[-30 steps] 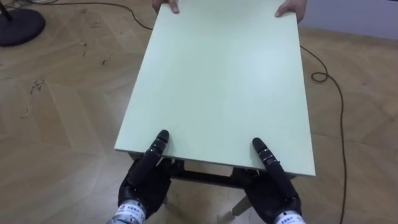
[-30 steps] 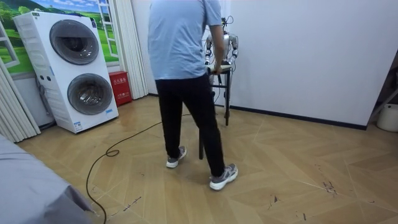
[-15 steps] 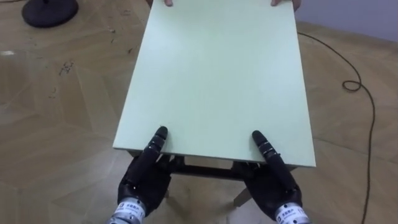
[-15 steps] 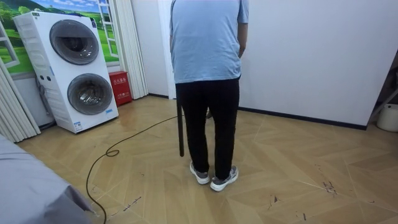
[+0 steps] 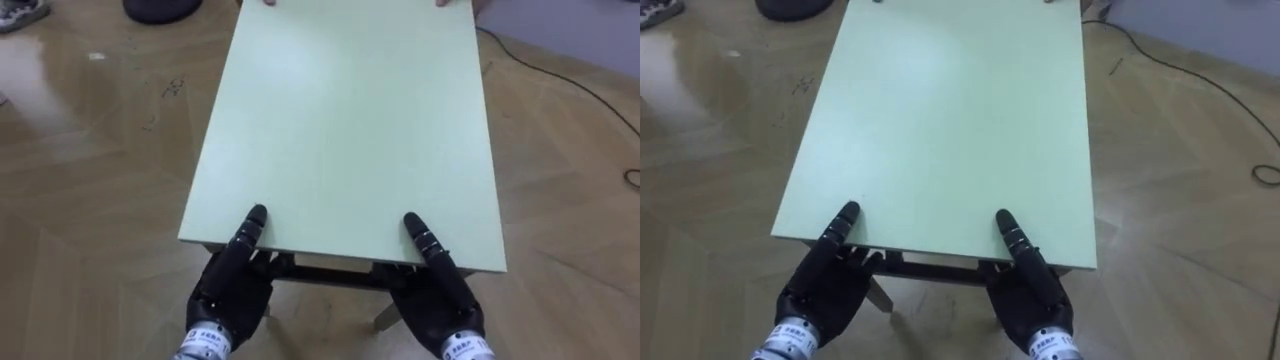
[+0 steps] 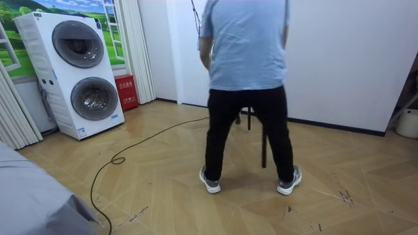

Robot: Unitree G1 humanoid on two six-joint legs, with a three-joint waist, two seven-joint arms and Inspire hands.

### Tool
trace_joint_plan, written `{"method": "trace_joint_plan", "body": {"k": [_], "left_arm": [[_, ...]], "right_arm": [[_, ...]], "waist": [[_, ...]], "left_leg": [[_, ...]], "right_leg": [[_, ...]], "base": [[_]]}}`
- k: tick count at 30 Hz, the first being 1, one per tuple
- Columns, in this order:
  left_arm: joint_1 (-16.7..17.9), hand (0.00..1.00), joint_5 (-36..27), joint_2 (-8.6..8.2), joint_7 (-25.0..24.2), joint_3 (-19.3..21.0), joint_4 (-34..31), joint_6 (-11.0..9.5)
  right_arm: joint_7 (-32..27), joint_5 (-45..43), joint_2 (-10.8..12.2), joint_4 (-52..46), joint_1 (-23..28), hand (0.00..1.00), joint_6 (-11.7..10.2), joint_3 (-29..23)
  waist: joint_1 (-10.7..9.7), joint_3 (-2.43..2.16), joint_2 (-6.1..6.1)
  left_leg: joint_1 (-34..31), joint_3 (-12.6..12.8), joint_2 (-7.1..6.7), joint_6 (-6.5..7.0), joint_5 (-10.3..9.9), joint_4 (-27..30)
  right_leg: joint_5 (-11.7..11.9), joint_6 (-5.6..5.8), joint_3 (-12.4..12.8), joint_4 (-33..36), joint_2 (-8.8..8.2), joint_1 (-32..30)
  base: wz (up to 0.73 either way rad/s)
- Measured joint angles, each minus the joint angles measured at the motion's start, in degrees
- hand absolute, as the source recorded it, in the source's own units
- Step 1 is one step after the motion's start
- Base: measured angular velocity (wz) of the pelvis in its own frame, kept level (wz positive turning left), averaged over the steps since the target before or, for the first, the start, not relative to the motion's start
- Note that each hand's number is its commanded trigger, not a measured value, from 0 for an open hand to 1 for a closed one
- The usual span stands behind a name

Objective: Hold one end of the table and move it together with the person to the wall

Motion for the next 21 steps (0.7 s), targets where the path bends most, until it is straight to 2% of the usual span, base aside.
{"method": "trace_joint_plan", "body": {"k": [1,2,7,12,15,17,18,19,21], "left_arm": [[0.0,1.0,-0.1,0.05,0.0,-0.1,0.0,0.1],[0.0,1.0,-0.1,0.08,0.0,-0.2,0.0,0.1],[0.2,1.0,-0.6,-0.08,0.0,-0.2,0.0,0.2],[0.9,1.0,-1.3,0.17,0.0,0.1,0.0,0.2],[1.6,1.0,-1.9,0.14,0.1,0.2,0.0,0.2],[1.6,1.0,-2.4,0.19,0.2,0.0,0.0,0.2],[1.7,1.0,-2.3,0.14,0.2,0.0,0.0,0.2],[1.7,1.0,-2.2,0.34,0.3,-0.4,0.0,0.2],[1.7,1.0,-2.1,0.86,0.4,-0.8,0.0,0.2]], "right_arm": [[0.1,0.3,-0.2,0.0,0.0,1.0,0.1,0.0],[0.2,0.5,-0.5,0.0,0.0,1.0,0.1,-0.1],[-0.1,0.4,-1.1,0.0,-0.9,1.0,1.1,-0.5],[-0.9,-0.8,-0.6,0.0,-0.8,1.0,1.6,-0.4],[-1.2,-1.0,-0.5,0.0,-0.5,1.0,2.1,-0.5],[-1.2,-1.1,-0.6,0.0,-0.5,1.0,2.2,-0.5],[-1.2,-1.1,-0.6,0.0,-0.4,1.0,2.3,-0.5],[-1.2,-1.1,-0.6,0.0,0.0,1.0,2.3,-0.7],[-1.2,-1.1,-0.6,-0.2,1.1,1.0,2.5,-1.2]], "waist": [[-0.4,-0.02,0.01],[-0.3,-0.02,-0.04],[0.7,-0.03,0.27],[0.9,0.0,0.45],[0.9,0.01,0.47],[0.3,0.08,0.63],[0.1,0.13,0.71],[-0.4,0.17,0.79],[-1.4,0.19,0.72]], "left_leg": [[-0.5,5.4,0.68,0.32,0.6,0.0],[-0.9,7.7,1.05,0.49,1.0,0.0],[-3.0,6.6,0.36,0.57,1.7,1.5],[-3.8,5.9,0.05,0.96,2.2,2.4],[-3.9,5.7,-1.32,1.84,2.7,2.4],[-4.5,3.3,-3.05,2.78,3.2,2.9],[-4.5,2.4,-3.56,3.06,3.4,2.9],[-4.5,0.5,-4.43,3.45,3.6,3.3],[-4.6,-3.8,-5.85,4.05,3.8,4.2]], "right_leg": [[-0.2,0.04,-0.9,0.0,-0.27,0.3],[-0.5,0.03,-1.4,0.0,-0.42,0.5],[-1.8,0.47,-2.3,0.0,-0.75,1.3],[-1.8,0.6,-4.8,0.6,-1.16,2.6],[-3.3,1.72,-5.6,3.8,-3.24,2.3],[-4.2,2.04,-5.0,7.8,-5.09,1.6],[-4.3,2.06,-4.4,9.2,-5.49,1.4],[-4.4,1.97,-3.0,12.6,-6.22,0.6],[-5.5,0.56,1.5,16.2,-6.41,-0.8]], "base": [[0.94],[0.89],[0.5],[0.43],[0.4],[0.64],[0.85],[0.94],[1.07]]}}
